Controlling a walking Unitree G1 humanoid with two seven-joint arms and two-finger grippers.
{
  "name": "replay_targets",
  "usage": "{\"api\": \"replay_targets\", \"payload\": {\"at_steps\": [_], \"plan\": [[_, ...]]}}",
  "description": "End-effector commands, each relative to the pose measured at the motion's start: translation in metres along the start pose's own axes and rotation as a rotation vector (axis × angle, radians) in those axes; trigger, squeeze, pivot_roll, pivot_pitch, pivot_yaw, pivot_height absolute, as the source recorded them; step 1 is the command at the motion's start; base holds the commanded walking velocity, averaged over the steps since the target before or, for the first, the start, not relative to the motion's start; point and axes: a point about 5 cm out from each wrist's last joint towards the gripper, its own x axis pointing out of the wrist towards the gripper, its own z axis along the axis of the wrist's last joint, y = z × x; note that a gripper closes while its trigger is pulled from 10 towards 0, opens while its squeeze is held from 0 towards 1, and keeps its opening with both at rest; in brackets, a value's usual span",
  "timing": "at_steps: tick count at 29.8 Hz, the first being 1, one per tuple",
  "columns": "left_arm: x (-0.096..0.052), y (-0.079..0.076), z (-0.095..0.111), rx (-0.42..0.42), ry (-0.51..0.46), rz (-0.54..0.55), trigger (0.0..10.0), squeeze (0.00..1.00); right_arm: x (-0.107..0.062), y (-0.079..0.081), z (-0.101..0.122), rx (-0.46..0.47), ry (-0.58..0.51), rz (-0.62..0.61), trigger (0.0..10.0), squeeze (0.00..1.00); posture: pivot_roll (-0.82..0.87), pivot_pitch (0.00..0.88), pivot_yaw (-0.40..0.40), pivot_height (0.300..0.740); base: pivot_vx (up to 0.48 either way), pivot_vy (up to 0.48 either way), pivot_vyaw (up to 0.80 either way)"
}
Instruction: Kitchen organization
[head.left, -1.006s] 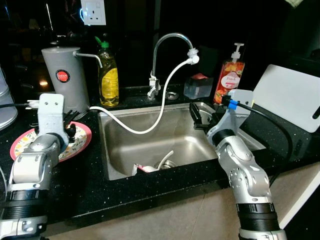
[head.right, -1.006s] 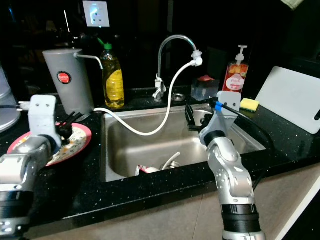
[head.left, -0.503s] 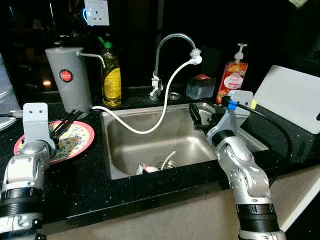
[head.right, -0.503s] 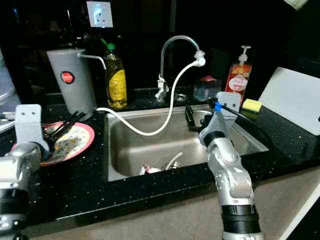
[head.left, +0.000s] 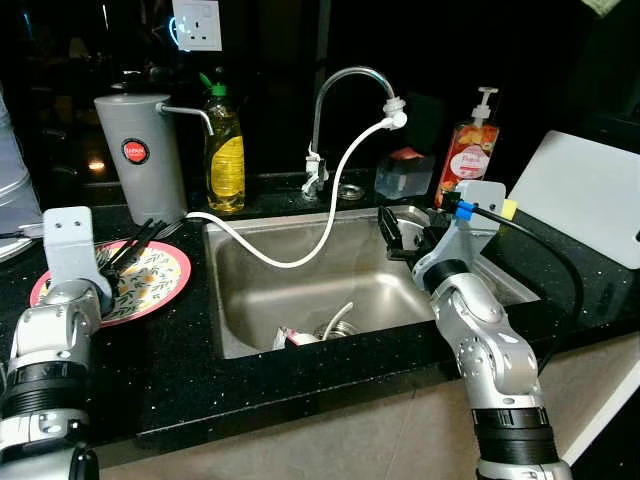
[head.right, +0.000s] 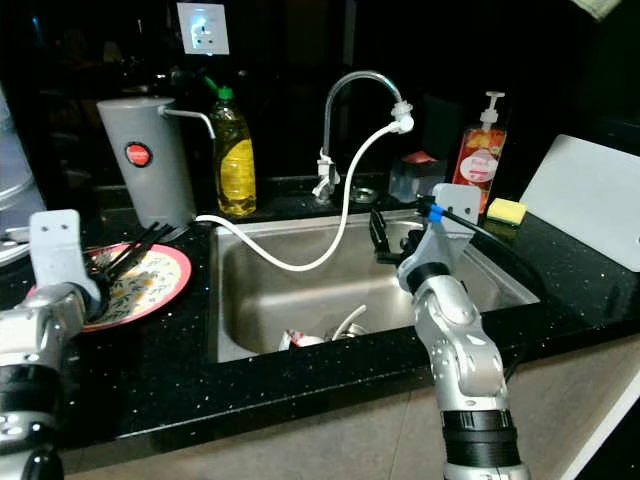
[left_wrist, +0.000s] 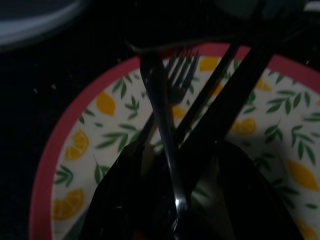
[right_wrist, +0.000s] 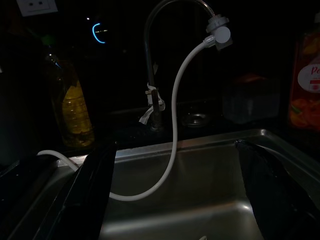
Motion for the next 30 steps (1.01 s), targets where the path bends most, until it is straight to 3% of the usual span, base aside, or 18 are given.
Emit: {"api": "replay_targets", "payload": {"at_steps": [1, 2, 3, 6, 7, 9, 10, 24, 25, 26, 27, 30], "plan": [[0.002, -0.002, -0.002, -0.023, 0.013, -0.004, 9.7, 0.00, -0.001, -0.003, -0.003, 0.005, 0.018, -0.014, 10.0, 0.00, -0.04, 0.020, -0.018, 0.740, 0.000, 0.000, 0.00], [0.003, -0.002, -0.003, -0.030, 0.017, -0.007, 6.2, 0.00, -0.001, -0.003, -0.003, 0.005, 0.018, -0.014, 10.0, 0.00, -0.04, 0.020, -0.018, 0.740, 0.000, 0.000, 0.00], [0.003, -0.002, -0.003, -0.034, 0.019, -0.007, 4.3, 0.00, -0.001, -0.003, -0.003, 0.005, 0.018, -0.014, 10.0, 0.00, -0.04, 0.020, -0.018, 0.740, 0.000, 0.000, 0.00], [0.003, -0.001, -0.005, -0.045, 0.027, -0.003, 4.0, 0.00, -0.001, -0.003, -0.003, 0.006, 0.019, -0.014, 10.0, 0.00, -0.03, 0.020, -0.021, 0.740, 0.000, 0.000, 0.00], [0.004, 0.000, -0.006, -0.048, 0.030, -0.001, 3.4, 0.00, -0.001, -0.003, -0.003, 0.006, 0.020, -0.015, 10.0, 0.00, -0.03, 0.021, -0.021, 0.740, 0.000, 0.000, 0.00], [0.004, 0.000, -0.006, -0.050, 0.032, 0.000, 3.4, 0.00, -0.001, -0.003, -0.003, 0.006, 0.021, -0.015, 10.0, 0.00, -0.03, 0.021, -0.021, 0.740, 0.000, 0.000, 0.00], [0.004, 0.001, -0.007, -0.056, 0.035, 0.000, 0.0, 0.00, -0.001, -0.003, -0.003, 0.007, 0.021, -0.015, 10.0, 0.00, -0.03, 0.021, -0.023, 0.740, 0.000, 0.000, 0.00], [0.004, -0.001, -0.003, -0.090, 0.006, -0.003, 0.0, 0.00, -0.001, -0.003, -0.003, 0.009, 0.023, -0.018, 10.0, 0.00, -0.04, 0.020, -0.022, 0.740, 0.000, 0.000, 0.00], [0.003, -0.001, 0.001, -0.091, -0.015, 0.001, 3.2, 0.00, -0.001, -0.004, -0.003, 0.010, 0.023, -0.019, 10.0, 0.00, -0.03, 0.021, -0.023, 0.740, 0.000, 0.000, 0.00], [0.003, -0.001, 0.004, -0.091, -0.029, 0.004, 3.2, 0.00, -0.001, -0.004, -0.003, 0.010, 0.023, -0.019, 10.0, 0.00, -0.03, 0.021, -0.023, 0.740, 0.000, 0.000, 0.00], [0.001, -0.001, 0.009, -0.094, -0.056, 0.006, 10.0, 0.00, -0.001, -0.004, -0.003, 0.010, 0.023, -0.019, 10.0, 0.00, -0.04, 0.021, -0.023, 0.740, 0.000, 0.000, 0.00], [-0.002, -0.003, 0.022, -0.103, -0.119, -0.009, 10.0, 0.00, -0.001, -0.004, -0.003, 0.010, 0.023, -0.019, 10.0, 0.00, -0.03, 0.020, -0.025, 0.740, 0.000, 0.000, 0.00]]}}
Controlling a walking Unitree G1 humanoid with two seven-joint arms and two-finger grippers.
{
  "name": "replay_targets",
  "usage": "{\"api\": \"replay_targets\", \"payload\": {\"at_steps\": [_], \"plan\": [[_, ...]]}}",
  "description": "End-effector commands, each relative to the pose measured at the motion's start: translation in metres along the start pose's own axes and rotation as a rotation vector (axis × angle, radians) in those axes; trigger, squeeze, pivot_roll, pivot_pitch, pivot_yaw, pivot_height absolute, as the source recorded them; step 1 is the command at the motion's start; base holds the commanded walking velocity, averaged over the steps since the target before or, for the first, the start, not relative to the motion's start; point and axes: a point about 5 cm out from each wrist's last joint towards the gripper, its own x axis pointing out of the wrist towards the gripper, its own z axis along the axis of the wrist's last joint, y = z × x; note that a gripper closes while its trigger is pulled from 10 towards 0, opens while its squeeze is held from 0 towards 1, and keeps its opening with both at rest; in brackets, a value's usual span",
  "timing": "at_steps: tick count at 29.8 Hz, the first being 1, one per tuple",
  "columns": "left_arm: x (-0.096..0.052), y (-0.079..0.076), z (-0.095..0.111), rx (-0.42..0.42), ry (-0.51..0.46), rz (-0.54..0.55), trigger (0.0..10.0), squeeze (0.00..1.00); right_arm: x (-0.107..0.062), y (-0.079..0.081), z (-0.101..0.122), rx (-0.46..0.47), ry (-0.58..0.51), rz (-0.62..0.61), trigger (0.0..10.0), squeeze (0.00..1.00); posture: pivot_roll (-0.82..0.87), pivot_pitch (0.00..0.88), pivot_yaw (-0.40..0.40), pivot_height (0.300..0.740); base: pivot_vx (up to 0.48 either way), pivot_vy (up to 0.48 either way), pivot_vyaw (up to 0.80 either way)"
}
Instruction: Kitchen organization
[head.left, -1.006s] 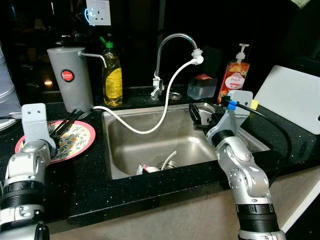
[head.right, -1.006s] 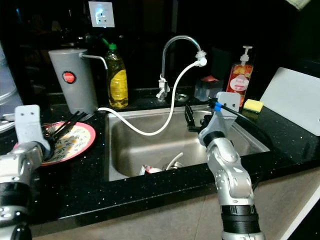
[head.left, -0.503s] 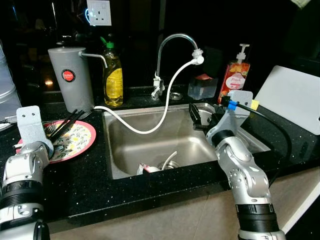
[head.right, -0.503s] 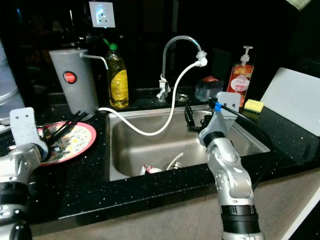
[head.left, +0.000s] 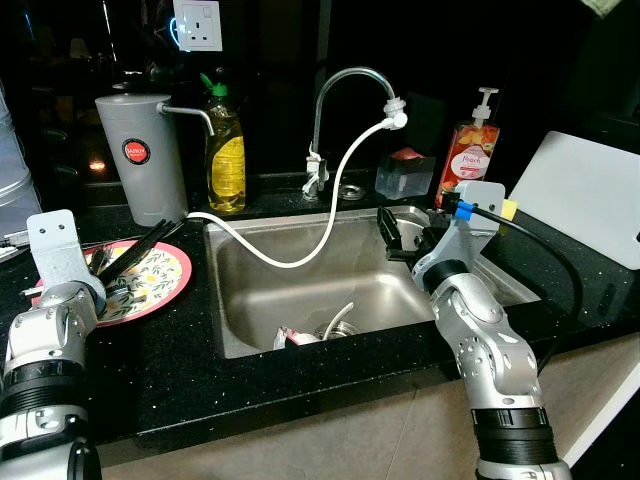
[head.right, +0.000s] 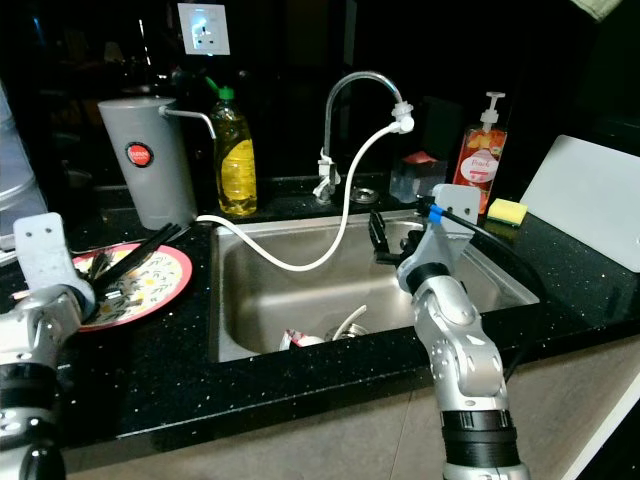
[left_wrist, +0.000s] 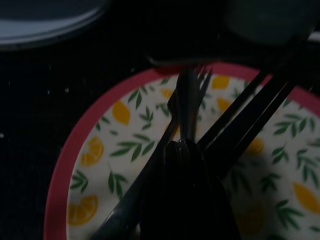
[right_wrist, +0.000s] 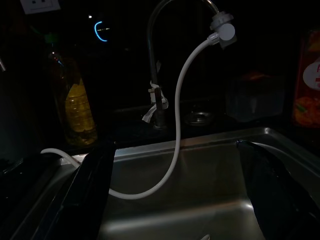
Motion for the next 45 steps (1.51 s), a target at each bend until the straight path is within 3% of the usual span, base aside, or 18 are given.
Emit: {"api": "replay_targets", "payload": {"at_steps": [1, 6, 7, 8, 9, 19, 20, 23, 36, 37, 38, 39, 45], "plan": [[-0.004, -0.007, 0.016, -0.021, -0.078, -0.022, 10.0, 0.00, -0.001, -0.004, -0.002, 0.007, 0.015, -0.019, 10.0, 0.00, -0.03, 0.020, -0.025, 0.740, 0.000, 0.000, 0.00], [-0.008, -0.011, 0.030, -0.024, -0.128, -0.046, 10.0, 0.00, 0.000, -0.003, -0.002, 0.008, 0.015, -0.017, 10.0, 0.00, -0.03, 0.020, -0.025, 0.740, 0.000, 0.000, 0.00], [-0.008, -0.012, 0.030, -0.026, -0.127, -0.050, 10.0, 0.36, 0.000, -0.003, -0.002, 0.009, 0.015, -0.015, 10.0, 0.00, -0.03, 0.019, -0.024, 0.740, 0.000, 0.000, 0.00], [-0.008, -0.012, 0.030, -0.026, -0.127, -0.050, 10.0, 0.36, 0.000, -0.003, -0.002, 0.009, 0.015, -0.015, 10.0, 0.00, -0.03, 0.019, -0.024, 0.740, 0.000, 0.000, 0.00], [-0.007, -0.011, 0.028, -0.026, -0.116, -0.045, 10.0, 1.00, 0.000, -0.002, -0.002, 0.010, 0.015, -0.015, 10.0, 0.00, -0.03, 0.017, -0.023, 0.740, 0.000, 0.000, 0.00], [-0.003, -0.008, 0.011, -0.027, -0.040, -0.022, 10.0, 1.00, -0.001, -0.003, -0.002, 0.009, 0.014, -0.015, 10.0, 0.00, -0.03, 0.013, -0.022, 0.740, 0.000, 0.000, 0.00], [-0.002, -0.008, 0.007, -0.026, -0.018, -0.022, 10.0, 0.00, -0.001, -0.003, -0.002, 0.009, 0.014, -0.016, 10.0, 0.00, -0.03, 0.011, -0.022, 0.740, 0.000, 0.000, 0.00], [-0.002, -0.010, -0.005, -0.008, 0.050, -0.032, 10.0, 0.00, -0.001, -0.002, -0.002, 0.011, 0.013, -0.014, 10.0, 0.00, -0.03, 0.010, -0.023, 0.740, 0.000, 0.000, 0.00], [0.001, 0.002, -0.023, -0.061, 0.122, 0.032, 10.0, 0.00, 0.000, -0.002, -0.002, 0.013, 0.016, -0.010, 10.0, 0.00, -0.03, 0.013, -0.027, 0.740, 0.000, 0.000, 0.00], [0.001, 0.002, -0.024, -0.062, 0.128, 0.030, 3.2, 0.00, 0.000, -0.002, -0.002, 0.013, 0.016, -0.011, 10.0, 0.00, -0.03, 0.015, -0.026, 0.740, 0.000, 0.000, 0.00], [0.001, 0.002, -0.024, -0.062, 0.128, 0.030, 3.2, 0.00, 0.000, -0.002, -0.002, 0.013, 0.016, -0.011, 10.0, 0.00, -0.03, 0.015, -0.026, 0.740, 0.000, 0.000, 0.00], [0.001, 0.002, -0.026, -0.062, 0.136, 0.025, 0.0, 0.00, 0.000, -0.002, -0.002, 0.013, 0.016, -0.012, 10.0, 0.00, -0.03, 0.015, -0.025, 0.740, 0.000, 0.000, 0.00], [0.000, 0.001, -0.029, -0.066, 0.153, 0.018, 0.0, 0.00, 0.000, -0.002, -0.002, 0.013, 0.015, -0.015, 10.0, 0.00, -0.03, 0.018, -0.024, 0.740, 0.000, 0.000, 0.00]]}}
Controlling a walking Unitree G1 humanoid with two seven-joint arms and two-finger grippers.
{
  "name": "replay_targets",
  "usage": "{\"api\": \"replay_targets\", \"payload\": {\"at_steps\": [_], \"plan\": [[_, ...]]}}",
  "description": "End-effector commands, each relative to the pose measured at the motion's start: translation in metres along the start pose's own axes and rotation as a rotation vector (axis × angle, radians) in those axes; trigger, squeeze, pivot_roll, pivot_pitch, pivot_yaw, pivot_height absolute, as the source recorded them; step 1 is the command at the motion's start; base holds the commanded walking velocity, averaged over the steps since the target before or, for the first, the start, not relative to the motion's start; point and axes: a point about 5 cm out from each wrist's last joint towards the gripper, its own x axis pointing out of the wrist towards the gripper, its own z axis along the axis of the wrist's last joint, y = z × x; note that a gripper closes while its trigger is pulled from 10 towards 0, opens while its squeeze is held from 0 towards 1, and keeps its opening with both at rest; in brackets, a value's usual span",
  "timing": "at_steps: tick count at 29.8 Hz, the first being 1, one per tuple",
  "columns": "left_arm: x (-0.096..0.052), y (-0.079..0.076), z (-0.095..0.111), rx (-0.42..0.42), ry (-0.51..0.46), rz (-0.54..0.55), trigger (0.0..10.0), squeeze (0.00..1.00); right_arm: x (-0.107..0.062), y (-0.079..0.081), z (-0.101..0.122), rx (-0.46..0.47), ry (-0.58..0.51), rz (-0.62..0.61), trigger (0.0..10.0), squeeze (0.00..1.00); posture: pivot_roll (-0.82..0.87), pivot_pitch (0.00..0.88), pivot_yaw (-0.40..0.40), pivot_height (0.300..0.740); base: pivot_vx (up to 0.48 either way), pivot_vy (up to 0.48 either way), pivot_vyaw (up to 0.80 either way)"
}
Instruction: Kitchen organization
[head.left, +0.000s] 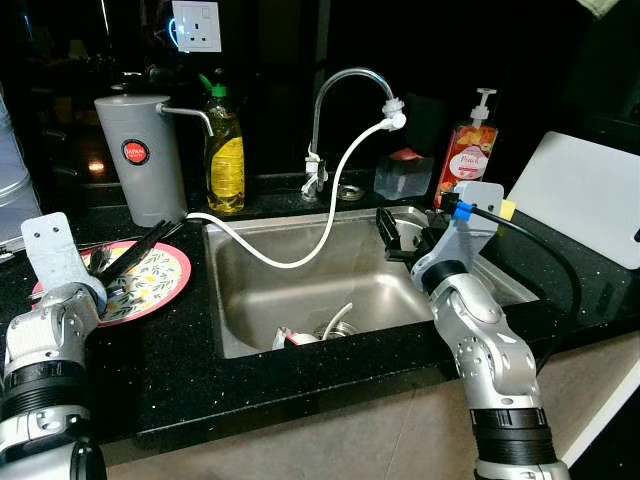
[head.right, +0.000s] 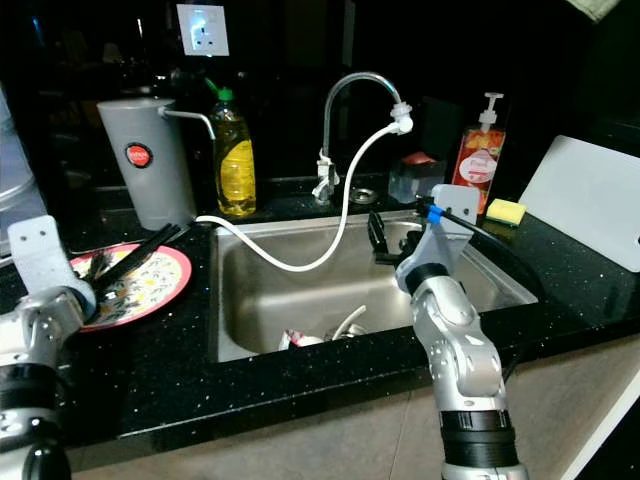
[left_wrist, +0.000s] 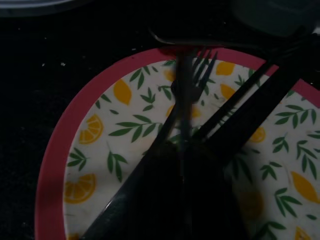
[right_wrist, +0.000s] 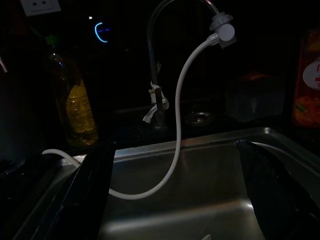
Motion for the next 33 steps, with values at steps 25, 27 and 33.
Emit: {"api": "replay_targets", "payload": {"at_steps": [25, 27, 33], "plan": [[-0.007, -0.008, 0.018, 0.023, -0.105, -0.017, 10.0, 0.00, 0.001, -0.004, -0.002, 0.009, 0.014, -0.020, 10.0, 0.00, -0.03, 0.019, -0.026, 0.740, 0.000, 0.000, 0.00], [-0.008, -0.011, 0.019, 0.025, -0.106, -0.028, 10.0, 0.00, 0.001, -0.004, -0.001, 0.009, 0.014, -0.020, 10.0, 0.00, -0.03, 0.019, -0.024, 0.740, 0.000, 0.000, 0.00], [-0.008, -0.012, 0.021, 0.002, -0.099, -0.033, 10.0, 1.00, 0.000, -0.004, -0.002, 0.010, 0.014, -0.021, 10.0, 0.00, -0.03, 0.020, -0.025, 0.740, 0.000, 0.000, 0.00]]}}
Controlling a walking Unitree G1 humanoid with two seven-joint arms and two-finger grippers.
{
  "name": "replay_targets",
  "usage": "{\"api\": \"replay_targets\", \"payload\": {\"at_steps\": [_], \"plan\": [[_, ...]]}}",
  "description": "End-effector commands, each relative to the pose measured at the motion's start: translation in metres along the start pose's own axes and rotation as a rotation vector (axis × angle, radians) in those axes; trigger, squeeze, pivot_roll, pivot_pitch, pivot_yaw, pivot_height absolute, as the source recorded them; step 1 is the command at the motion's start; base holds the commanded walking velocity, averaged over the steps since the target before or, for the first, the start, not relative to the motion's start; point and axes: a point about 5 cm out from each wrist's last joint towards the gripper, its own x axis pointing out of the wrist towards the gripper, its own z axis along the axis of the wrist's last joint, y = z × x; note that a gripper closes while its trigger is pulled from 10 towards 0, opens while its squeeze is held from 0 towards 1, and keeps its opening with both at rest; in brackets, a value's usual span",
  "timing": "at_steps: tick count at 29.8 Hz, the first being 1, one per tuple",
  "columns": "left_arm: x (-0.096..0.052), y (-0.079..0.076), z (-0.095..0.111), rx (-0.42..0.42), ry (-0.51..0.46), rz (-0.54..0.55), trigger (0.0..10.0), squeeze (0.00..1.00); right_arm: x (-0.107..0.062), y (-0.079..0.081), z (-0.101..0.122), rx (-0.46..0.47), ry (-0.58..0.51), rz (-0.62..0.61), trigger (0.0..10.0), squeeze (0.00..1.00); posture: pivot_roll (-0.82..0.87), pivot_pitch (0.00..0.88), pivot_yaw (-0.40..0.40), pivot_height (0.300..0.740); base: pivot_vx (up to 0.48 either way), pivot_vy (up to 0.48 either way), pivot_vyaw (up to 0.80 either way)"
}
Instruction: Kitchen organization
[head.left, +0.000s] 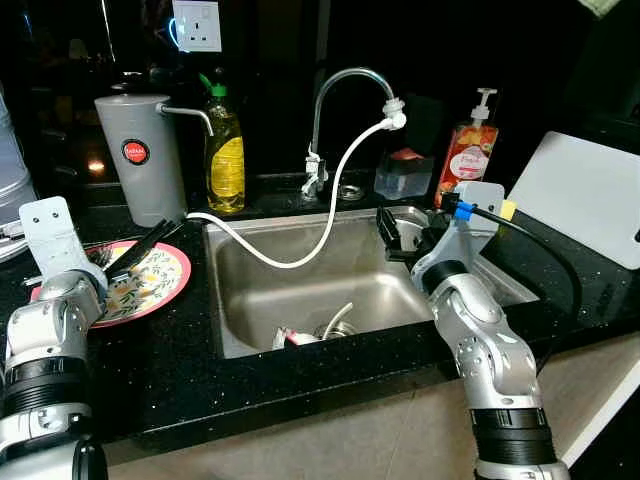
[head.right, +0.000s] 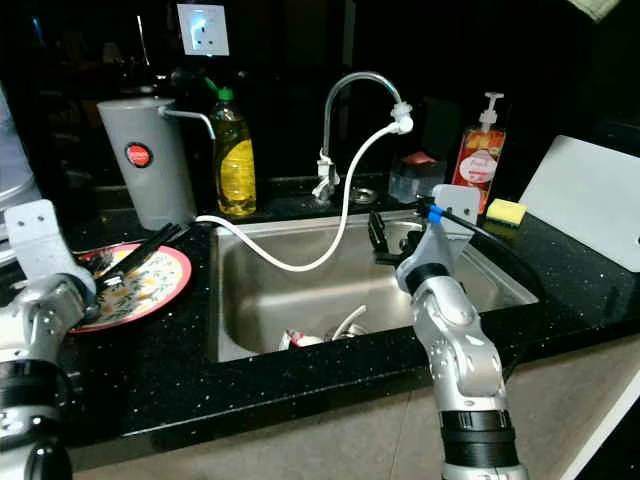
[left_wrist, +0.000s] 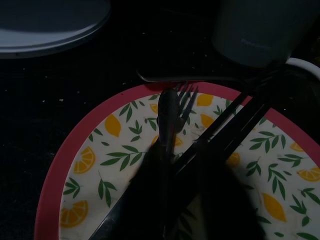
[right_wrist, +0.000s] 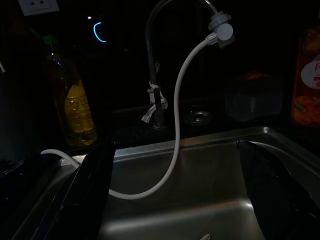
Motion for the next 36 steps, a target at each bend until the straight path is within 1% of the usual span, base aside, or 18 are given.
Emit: {"api": "replay_targets", "payload": {"at_steps": [1, 2, 3, 9, 13, 15, 22, 23, 27, 28, 29, 30, 31, 32, 33, 36], "plan": [[-0.001, -0.003, 0.004, -0.019, -0.001, -0.011, 10.0, 1.00, 0.000, -0.003, -0.002, 0.009, 0.014, -0.018, 10.0, 0.00, -0.03, 0.019, -0.025, 0.740, 0.000, 0.000, 0.00], [-0.001, -0.003, 0.004, -0.019, 0.006, -0.009, 10.0, 1.00, 0.000, -0.003, -0.002, 0.009, 0.014, -0.018, 10.0, 0.00, -0.03, 0.019, -0.025, 0.740, 0.000, 0.000, 0.00], [-0.001, -0.002, 0.003, -0.018, 0.013, -0.009, 10.0, 0.00, 0.000, -0.003, -0.002, 0.010, 0.014, -0.017, 10.0, 0.00, -0.03, 0.019, -0.025, 0.740, 0.000, 0.000, 0.00], [0.001, -0.001, -0.004, -0.033, 0.056, -0.007, 10.0, 0.00, 0.000, -0.003, -0.002, 0.010, 0.013, -0.019, 10.0, 0.00, -0.03, 0.019, -0.025, 0.740, 0.000, 0.000, 0.00], [0.002, 0.001, -0.013, -0.035, 0.104, 0.007, 10.0, 0.00, 0.000, -0.003, -0.002, 0.010, 0.014, -0.020, 10.0, 0.00, -0.03, 0.019, -0.024, 0.740, 0.000, 0.000, 0.00], [0.002, 0.001, -0.015, -0.036, 0.111, 0.011, 10.0, 0.00, 0.000, -0.004, -0.002, 0.011, 0.014, -0.020, 10.0, 0.00, -0.03, 0.019, -0.024, 0.740, 0.000, 0.000, 0.00], [0.003, 0.007, -0.021, -0.010, 0.133, 0.042, 10.0, 0.00, 0.000, -0.004, -0.002, 0.009, 0.014, -0.021, 10.0, 0.00, -0.03, 0.019, -0.025, 0.740, 0.000, 0.000, 0.00], [0.004, 0.010, -0.024, 0.005, 0.146, 0.048, 10.0, 0.00, 0.001, -0.004, -0.002, 0.010, 0.014, -0.022, 10.0, 0.00, -0.03, 0.019, -0.025, 0.740, 0.000, 0.000, 0.00], [0.004, 0.010, -0.030, 0.009, 0.167, 0.047, 10.0, 0.00, 0.001, -0.004, -0.002, 0.011, 0.013, -0.022, 10.0, 0.00, -0.03, 0.019, -0.025, 0.740, 0.000, 0.000, 0.00], [0.004, 0.010, -0.031, 0.010, 0.171, 0.047, 9.0, 0.00, 0.001, -0.004, -0.002, 0.011, 0.013, -0.022, 10.0, 0.00, -0.03, 0.019, -0.025, 0.740, 0.000, 0.000, 0.00], [0.004, 0.010, -0.031, 0.010, 0.171, 0.047, 9.0, 0.00, 0.001, -0.004, -0.002, 0.011, 0.013, -0.022, 10.0, 0.00, -0.03, 0.019, -0.025, 0.740, 0.000, 0.000, 0.00], [0.003, 0.010, -0.033, 0.008, 0.175, 0.047, 6.1, 0.00, 0.001, -0.004, -0.002, 0.011, 0.013, -0.023, 10.0, 0.00, -0.03, 0.019, -0.025, 0.740, 0.000, 0.000, 0.00], [0.003, 0.010, -0.034, 0.007, 0.178, 0.046, 4.0, 0.00, 0.000, -0.004, -0.002, 0.011, 0.012, -0.023, 10.0, 0.00, -0.03, 0.017, -0.025, 0.740, 0.000, 0.000, 0.00], [0.003, 0.009, -0.035, 0.006, 0.180, 0.045, 4.0, 0.00, 0.000, -0.004, -0.002, 0.010, 0.012, -0.024, 10.0, 0.00, -0.03, 0.017, -0.025, 0.740, 0.000, 0.000, 0.00], [0.003, 0.009, -0.036, 0.005, 0.183, 0.044, 0.0, 0.00, 0.000, -0.004, -0.001, 0.010, 0.012, -0.024, 10.0, 0.00, -0.03, 0.015, -0.026, 0.740, 0.000, 0.000, 0.00], [0.003, 0.009, -0.037, 0.004, 0.189, 0.044, 0.0, 0.00, 0.001, -0.005, -0.001, 0.009, 0.011, -0.024, 10.0, 0.00, -0.03, 0.013, -0.026, 0.740, 0.000, 0.000, 0.00]]}}
